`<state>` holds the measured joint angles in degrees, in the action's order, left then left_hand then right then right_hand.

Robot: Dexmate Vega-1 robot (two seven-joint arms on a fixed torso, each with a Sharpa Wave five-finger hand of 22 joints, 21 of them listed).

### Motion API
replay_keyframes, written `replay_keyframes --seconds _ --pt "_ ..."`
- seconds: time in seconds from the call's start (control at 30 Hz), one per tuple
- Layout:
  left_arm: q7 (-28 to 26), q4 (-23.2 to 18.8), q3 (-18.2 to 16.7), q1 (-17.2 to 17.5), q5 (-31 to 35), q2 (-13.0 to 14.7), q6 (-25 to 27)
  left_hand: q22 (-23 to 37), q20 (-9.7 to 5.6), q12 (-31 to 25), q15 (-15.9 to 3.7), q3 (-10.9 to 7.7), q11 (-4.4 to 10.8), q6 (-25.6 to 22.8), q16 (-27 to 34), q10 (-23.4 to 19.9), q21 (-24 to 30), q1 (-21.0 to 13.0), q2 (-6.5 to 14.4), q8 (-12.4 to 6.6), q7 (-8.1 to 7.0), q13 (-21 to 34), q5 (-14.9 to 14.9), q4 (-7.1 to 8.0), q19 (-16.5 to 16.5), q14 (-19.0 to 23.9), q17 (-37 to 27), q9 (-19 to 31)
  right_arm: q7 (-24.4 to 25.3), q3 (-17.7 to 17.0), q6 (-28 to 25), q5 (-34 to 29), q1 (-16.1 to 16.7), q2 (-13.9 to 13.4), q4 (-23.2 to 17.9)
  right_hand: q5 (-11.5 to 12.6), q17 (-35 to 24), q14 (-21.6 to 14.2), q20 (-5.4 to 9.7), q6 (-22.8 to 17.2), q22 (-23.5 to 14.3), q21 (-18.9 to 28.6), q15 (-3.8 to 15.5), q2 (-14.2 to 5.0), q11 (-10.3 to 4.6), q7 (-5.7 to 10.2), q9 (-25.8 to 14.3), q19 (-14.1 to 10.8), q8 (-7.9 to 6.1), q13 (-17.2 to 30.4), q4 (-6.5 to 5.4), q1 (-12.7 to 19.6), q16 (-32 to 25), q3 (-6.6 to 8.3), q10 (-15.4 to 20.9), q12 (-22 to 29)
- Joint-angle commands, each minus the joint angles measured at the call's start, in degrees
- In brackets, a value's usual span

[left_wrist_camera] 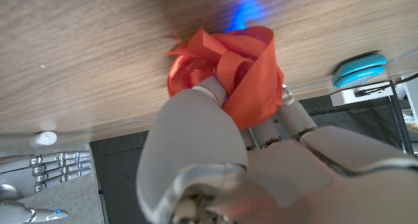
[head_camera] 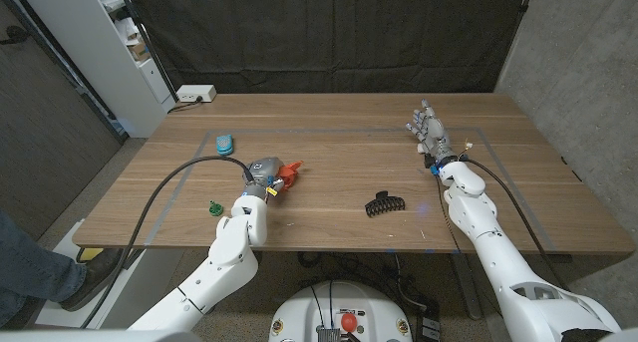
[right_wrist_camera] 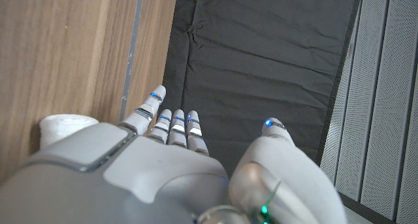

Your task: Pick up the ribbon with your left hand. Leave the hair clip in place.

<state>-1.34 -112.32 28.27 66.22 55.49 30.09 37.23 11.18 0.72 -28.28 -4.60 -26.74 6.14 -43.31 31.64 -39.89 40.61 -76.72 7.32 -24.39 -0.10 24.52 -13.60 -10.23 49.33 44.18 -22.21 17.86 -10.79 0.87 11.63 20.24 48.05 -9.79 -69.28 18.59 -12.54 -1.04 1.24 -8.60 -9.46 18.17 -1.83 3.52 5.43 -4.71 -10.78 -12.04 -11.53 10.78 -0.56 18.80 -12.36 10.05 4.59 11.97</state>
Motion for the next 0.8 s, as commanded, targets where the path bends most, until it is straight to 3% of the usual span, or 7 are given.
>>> replay_keyframes --seconds 0.03,0.8 --pt "0.2 -2.18 -0.88 0.01 0.2 0.3 0.17 0.12 0.12 -0.46 -3.43 -0.14 -0.26 -0.38 -0.1 -0.65 0.55 -0.54 -0.07 -0.43 -0.17 0.46 -0.35 0.51 -0.39 0.65 -0.38 0.39 -0.32 -0.22 0.34 0.25 0.01 -0.12 0.0 0.38 -0.13 -0.25 -0.03 -0.41 -0.25 -0.39 -0.26 -0.65 0.2 -0.09 -0.13 -0.53 0.11 0.29 0.12 0.23 -0.23 0.02 0.45 -0.2" --pt "0.35 -6.69 -4.15 2.06 -1.43 1.3 -1.56 -0.08 0.01 -0.68 -3.34 0.03 -0.15 -0.92 -0.33 -1.36 2.0 0.01 -0.1 -1.02 -0.02 2.08 -0.47 0.72 -0.8 1.49 -1.19 1.17 -0.03 -0.26 0.36 0.3 0.82 -0.15 -1.24 0.35 -0.14 -0.35 -0.05 -0.44 -0.26 -0.94 -0.26 -0.75 0.22 -0.2 -0.13 -0.81 0.13 0.3 0.24 0.27 -0.2 -0.09 0.5 -0.29"
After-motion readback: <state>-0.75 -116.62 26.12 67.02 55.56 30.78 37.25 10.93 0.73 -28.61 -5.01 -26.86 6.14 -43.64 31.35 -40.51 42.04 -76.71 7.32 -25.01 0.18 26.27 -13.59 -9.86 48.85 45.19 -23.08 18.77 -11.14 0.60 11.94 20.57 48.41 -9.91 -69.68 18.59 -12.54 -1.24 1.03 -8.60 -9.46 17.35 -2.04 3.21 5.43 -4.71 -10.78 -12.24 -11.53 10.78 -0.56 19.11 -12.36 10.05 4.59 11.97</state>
